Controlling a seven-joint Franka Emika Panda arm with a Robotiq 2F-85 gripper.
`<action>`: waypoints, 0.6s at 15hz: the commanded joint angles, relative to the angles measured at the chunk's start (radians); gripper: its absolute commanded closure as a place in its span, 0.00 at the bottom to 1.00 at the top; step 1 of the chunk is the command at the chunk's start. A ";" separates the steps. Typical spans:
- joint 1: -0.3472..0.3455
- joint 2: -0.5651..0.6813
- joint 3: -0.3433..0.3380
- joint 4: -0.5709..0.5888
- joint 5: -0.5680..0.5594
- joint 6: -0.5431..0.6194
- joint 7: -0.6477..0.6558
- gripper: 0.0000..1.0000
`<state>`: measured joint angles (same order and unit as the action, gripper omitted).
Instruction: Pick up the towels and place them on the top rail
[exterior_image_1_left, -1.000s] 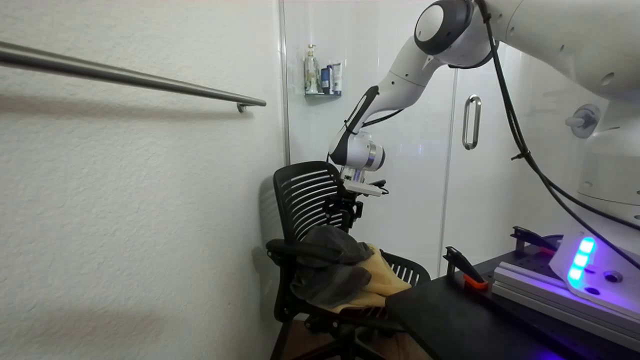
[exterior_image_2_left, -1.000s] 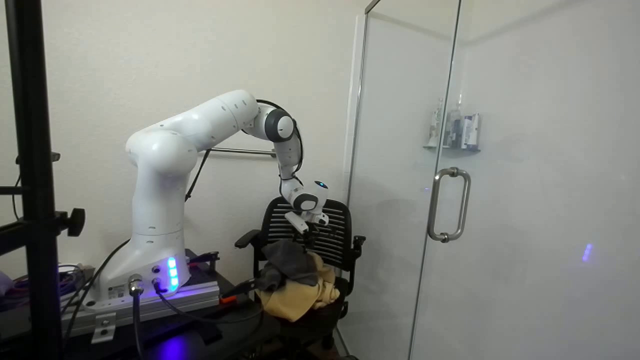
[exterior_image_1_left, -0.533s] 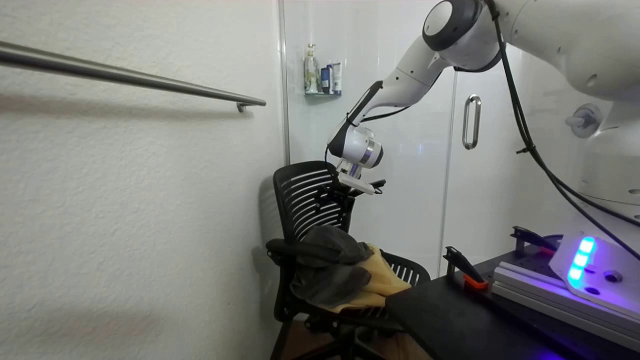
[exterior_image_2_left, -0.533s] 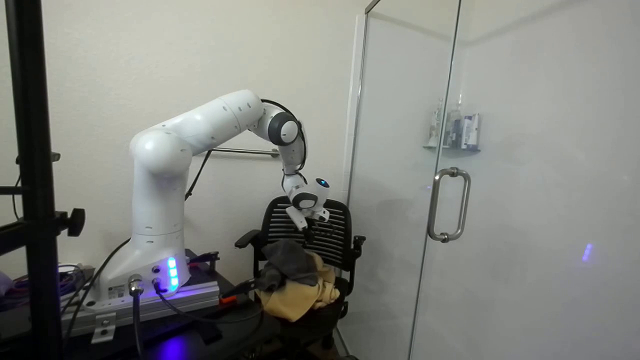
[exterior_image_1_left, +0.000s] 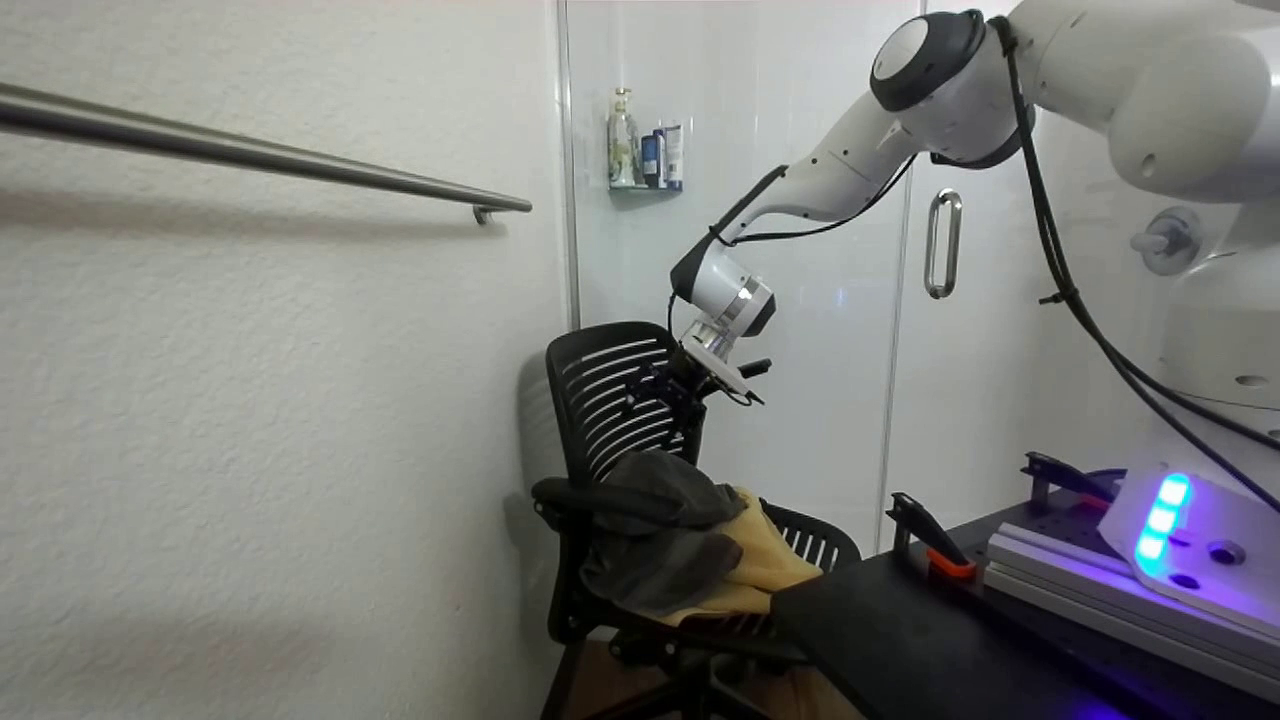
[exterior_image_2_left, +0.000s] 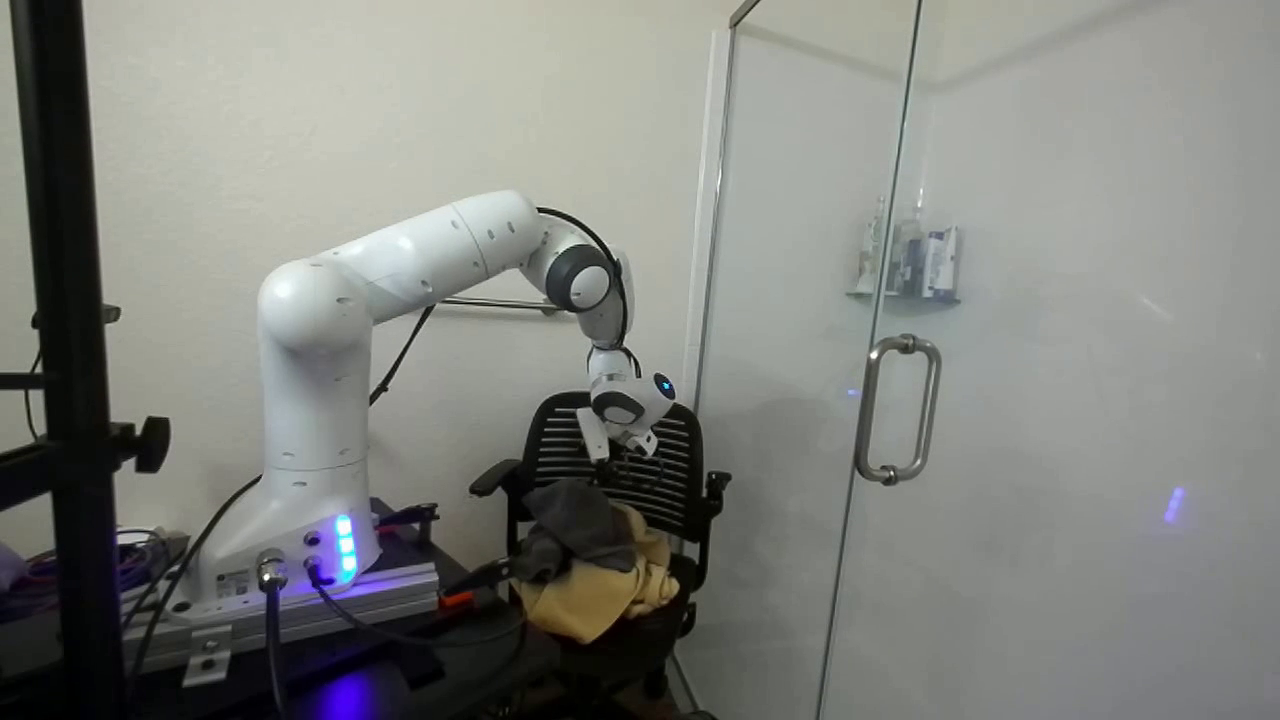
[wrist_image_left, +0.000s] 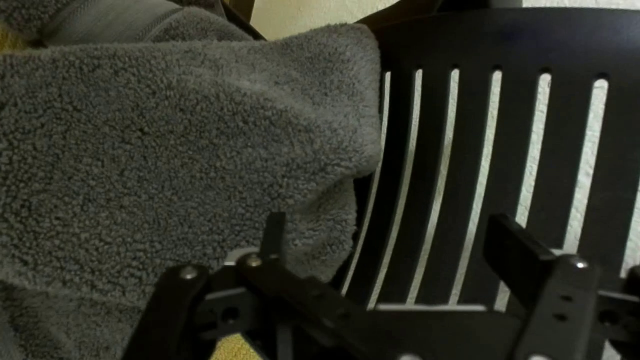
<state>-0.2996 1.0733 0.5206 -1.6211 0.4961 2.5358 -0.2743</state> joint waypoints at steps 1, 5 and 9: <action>0.020 0.023 -0.017 0.035 0.028 -0.046 -0.009 0.00; -0.030 -0.143 -0.009 -0.159 0.085 -0.103 0.028 0.00; 0.029 -0.086 -0.045 -0.064 0.109 -0.110 0.002 0.00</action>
<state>-0.3008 0.9970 0.5079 -1.6948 0.5656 2.4421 -0.2524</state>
